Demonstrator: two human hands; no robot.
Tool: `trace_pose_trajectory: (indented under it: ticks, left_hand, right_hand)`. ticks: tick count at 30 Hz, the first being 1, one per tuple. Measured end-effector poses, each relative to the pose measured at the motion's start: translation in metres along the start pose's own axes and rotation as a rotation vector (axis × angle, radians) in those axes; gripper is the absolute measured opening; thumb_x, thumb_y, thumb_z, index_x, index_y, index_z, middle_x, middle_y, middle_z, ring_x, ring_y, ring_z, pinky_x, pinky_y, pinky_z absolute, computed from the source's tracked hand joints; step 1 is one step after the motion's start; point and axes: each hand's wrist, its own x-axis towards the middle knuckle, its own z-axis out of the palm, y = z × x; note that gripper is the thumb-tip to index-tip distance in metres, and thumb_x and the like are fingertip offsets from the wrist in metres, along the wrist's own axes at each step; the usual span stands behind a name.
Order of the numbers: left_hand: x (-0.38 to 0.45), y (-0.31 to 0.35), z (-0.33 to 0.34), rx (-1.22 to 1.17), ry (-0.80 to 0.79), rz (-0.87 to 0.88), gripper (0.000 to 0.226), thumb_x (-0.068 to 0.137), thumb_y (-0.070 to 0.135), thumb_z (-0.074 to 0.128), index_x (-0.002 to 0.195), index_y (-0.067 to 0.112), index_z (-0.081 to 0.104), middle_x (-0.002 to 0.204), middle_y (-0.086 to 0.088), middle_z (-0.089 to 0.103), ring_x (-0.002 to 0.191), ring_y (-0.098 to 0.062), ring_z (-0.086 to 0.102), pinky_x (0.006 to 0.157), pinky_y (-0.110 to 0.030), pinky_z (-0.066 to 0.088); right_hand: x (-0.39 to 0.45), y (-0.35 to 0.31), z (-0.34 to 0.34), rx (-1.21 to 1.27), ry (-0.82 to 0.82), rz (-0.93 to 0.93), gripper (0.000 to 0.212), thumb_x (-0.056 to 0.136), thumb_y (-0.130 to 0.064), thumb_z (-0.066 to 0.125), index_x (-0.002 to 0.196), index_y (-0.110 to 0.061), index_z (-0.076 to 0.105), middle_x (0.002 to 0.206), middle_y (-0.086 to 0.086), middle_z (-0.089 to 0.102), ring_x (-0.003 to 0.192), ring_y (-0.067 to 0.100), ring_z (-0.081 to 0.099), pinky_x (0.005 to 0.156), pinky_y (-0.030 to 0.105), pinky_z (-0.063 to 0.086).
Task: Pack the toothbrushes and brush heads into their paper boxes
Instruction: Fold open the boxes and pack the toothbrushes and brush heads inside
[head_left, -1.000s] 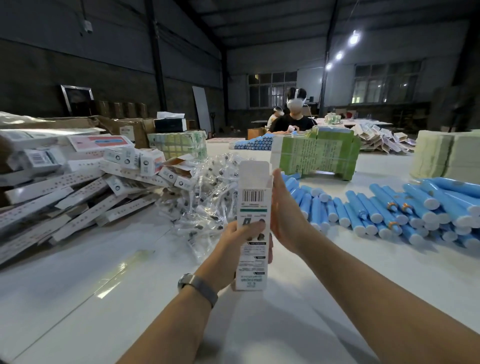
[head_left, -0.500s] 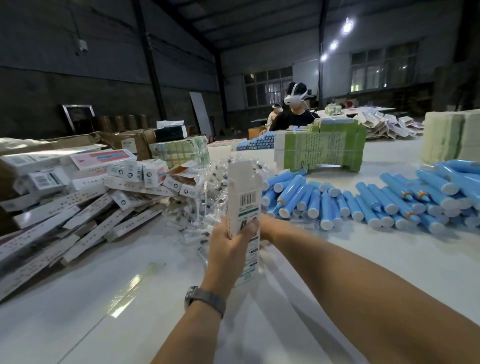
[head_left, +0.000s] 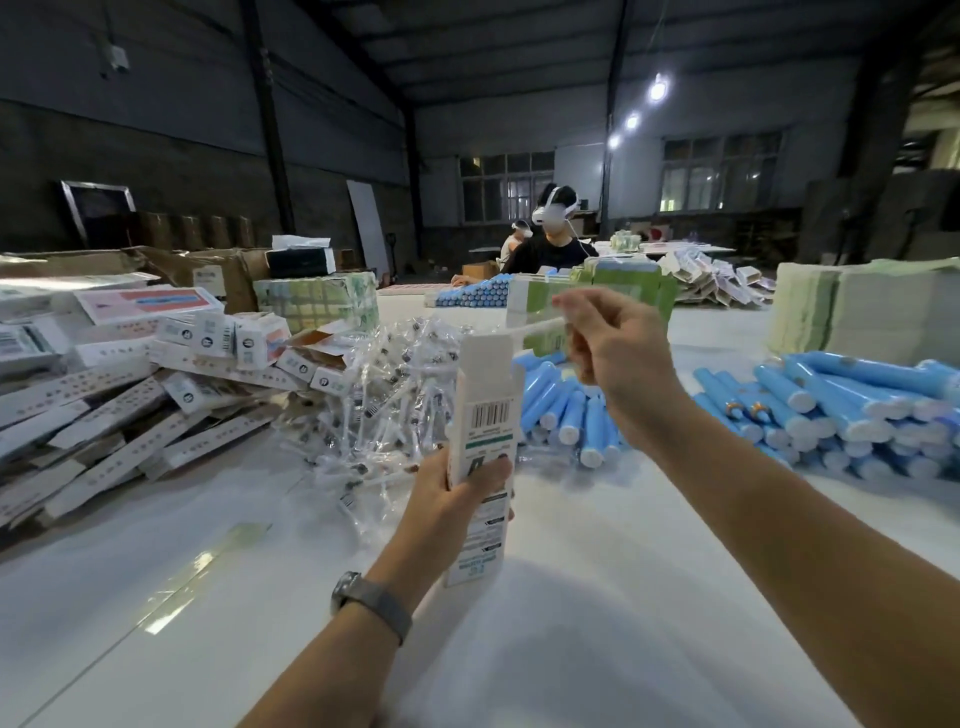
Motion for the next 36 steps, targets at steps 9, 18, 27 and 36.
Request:
trace_pose_trajectory:
  ticks: [9,18,27,36]
  left_hand:
    - [-0.008,0.004,0.011,0.031,-0.043,0.043,0.036,0.063,0.046,0.066,0.088,0.02,0.069,0.07,-0.005,0.069,0.061,-0.016,0.067,0.058,-0.024,0.055]
    - [-0.015,-0.002,0.018,0.081,-0.053,0.122,0.027,0.072,0.038,0.065,0.098,0.037,0.072,0.078,0.01,0.071,0.07,-0.007,0.065,0.064,-0.023,0.054]
    - [-0.015,0.001,0.019,0.083,-0.062,0.155,0.027,0.073,0.038,0.062,0.098,0.042,0.071,0.08,0.014,0.071,0.072,-0.005,0.065,0.064,-0.021,0.053]
    - [-0.016,0.001,0.018,0.101,-0.093,0.169,0.028,0.076,0.038,0.062,0.102,0.028,0.066,0.086,0.02,0.071,0.08,-0.003,0.067,0.067,-0.017,0.053]
  right_hand:
    - [-0.025,-0.049,-0.039,0.169,-0.131,-0.115,0.011,0.078,-0.018,0.073,0.081,-0.023,0.064,0.058,0.001,0.041,0.049,0.014,0.034,0.044,0.021,0.028]
    - [-0.037,-0.054,-0.027,-0.17,-0.282,-0.331,0.011,0.078,-0.011,0.08,0.083,-0.015,0.071,0.062,-0.007,0.061,0.057,0.006,0.055,0.057,0.018,0.048]
    - [-0.044,-0.051,-0.019,-0.025,-0.346,-0.27,0.018,0.083,-0.006,0.074,0.082,-0.018,0.06,0.06,-0.005,0.068,0.059,0.015,0.068,0.052,0.015,0.045]
    - [-0.046,-0.047,-0.018,-0.231,-0.187,-0.423,0.021,0.08,-0.001,0.076,0.077,-0.019,0.064,0.063,0.003,0.067,0.052,0.02,0.061,0.049,0.024,0.048]
